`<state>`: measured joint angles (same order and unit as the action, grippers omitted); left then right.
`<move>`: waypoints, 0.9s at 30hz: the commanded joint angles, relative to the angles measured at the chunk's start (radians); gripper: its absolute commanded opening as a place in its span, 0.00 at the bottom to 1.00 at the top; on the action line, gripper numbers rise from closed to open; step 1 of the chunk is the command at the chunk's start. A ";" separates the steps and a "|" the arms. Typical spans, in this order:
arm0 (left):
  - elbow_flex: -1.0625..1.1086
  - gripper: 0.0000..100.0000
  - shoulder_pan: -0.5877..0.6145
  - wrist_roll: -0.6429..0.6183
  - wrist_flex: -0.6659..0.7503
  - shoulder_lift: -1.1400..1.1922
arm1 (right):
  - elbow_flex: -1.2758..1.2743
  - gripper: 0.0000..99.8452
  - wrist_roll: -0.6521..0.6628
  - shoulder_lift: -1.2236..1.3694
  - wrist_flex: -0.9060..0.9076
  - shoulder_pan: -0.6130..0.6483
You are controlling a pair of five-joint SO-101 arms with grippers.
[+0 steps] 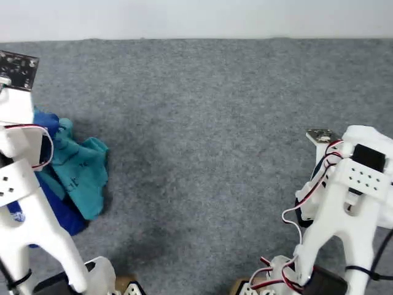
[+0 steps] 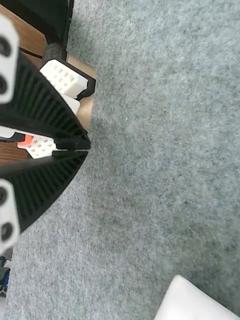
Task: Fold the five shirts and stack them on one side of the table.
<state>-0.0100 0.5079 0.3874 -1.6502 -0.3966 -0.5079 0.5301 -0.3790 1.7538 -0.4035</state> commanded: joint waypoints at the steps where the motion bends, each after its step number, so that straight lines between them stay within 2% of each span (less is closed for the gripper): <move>1: -0.041 0.13 0.002 -0.006 -0.015 0.035 | 0.005 0.01 -0.012 -0.030 0.038 0.004; 7: -0.041 0.01 0.008 0.052 -0.018 0.077 | 0.005 0.01 -0.012 -0.030 0.039 0.002; 12: -0.041 0.02 0.014 0.066 -0.112 0.074 | 0.005 0.01 -0.012 -0.030 0.039 0.002; 14: 0.013 0.05 0.055 0.074 -0.110 0.060 | 0.005 0.01 -0.012 -0.030 0.039 0.002; 18: 0.173 0.18 0.181 0.161 -0.107 -0.040 | 0.005 0.01 -0.012 -0.030 0.039 0.002; 23: 0.395 0.19 0.273 0.285 -0.106 -0.222 | 0.005 0.01 -0.012 -0.030 0.038 0.005; 27: 0.555 0.20 0.287 0.305 -0.101 -0.330 | 0.005 0.01 -0.012 -0.024 0.033 0.007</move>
<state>0.4657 0.7810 0.6743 -1.7300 -0.6406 -0.5079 0.5301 -0.3790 1.7538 -0.4035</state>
